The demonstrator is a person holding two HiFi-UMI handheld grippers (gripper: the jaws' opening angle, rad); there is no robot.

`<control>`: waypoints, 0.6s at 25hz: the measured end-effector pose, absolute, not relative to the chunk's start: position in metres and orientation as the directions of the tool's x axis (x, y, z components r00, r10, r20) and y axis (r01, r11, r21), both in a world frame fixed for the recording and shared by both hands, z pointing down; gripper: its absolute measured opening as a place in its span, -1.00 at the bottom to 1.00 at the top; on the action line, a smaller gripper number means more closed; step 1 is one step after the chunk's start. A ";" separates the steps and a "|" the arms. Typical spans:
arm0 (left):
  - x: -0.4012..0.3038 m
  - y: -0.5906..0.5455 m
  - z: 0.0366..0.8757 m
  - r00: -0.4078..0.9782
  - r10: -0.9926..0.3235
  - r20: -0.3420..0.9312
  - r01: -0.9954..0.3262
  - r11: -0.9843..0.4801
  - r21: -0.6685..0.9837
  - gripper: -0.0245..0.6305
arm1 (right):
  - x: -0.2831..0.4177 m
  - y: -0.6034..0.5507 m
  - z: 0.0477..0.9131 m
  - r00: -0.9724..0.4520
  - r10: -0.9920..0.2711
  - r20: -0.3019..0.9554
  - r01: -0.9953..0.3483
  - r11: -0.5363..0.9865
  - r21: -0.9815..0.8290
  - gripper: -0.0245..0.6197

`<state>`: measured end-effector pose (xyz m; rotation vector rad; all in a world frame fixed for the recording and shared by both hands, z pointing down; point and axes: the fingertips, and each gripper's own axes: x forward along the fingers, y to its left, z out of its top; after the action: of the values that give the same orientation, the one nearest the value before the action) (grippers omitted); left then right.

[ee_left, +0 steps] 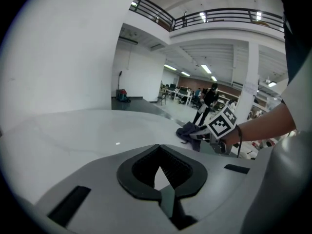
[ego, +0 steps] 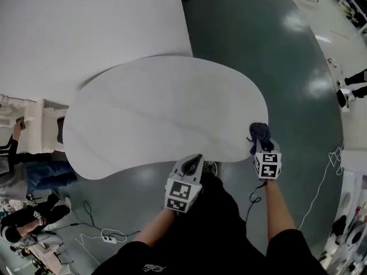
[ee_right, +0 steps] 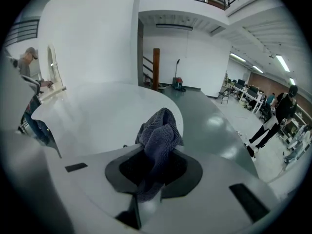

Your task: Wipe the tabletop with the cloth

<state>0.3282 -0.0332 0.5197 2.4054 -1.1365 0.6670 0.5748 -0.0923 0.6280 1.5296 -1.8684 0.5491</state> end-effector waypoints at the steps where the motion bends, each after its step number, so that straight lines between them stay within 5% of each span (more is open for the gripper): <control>1: 0.326 -0.035 0.523 0.544 -0.610 0.577 -0.802 -0.580 0.143 -0.90 | 0.569 -0.094 0.634 -0.118 -0.692 0.712 -0.966 0.247 0.081 -0.77; 15: 0.299 -0.030 0.534 0.433 -0.682 0.589 -0.886 -0.442 0.139 -0.90 | 0.431 -0.083 0.640 -0.364 -0.620 0.695 -0.899 0.428 -0.089 -0.77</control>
<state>0.2993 -0.0296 0.5341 2.2592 -1.3265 0.6378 0.4307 -0.0832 0.6400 1.2761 -2.1052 0.6267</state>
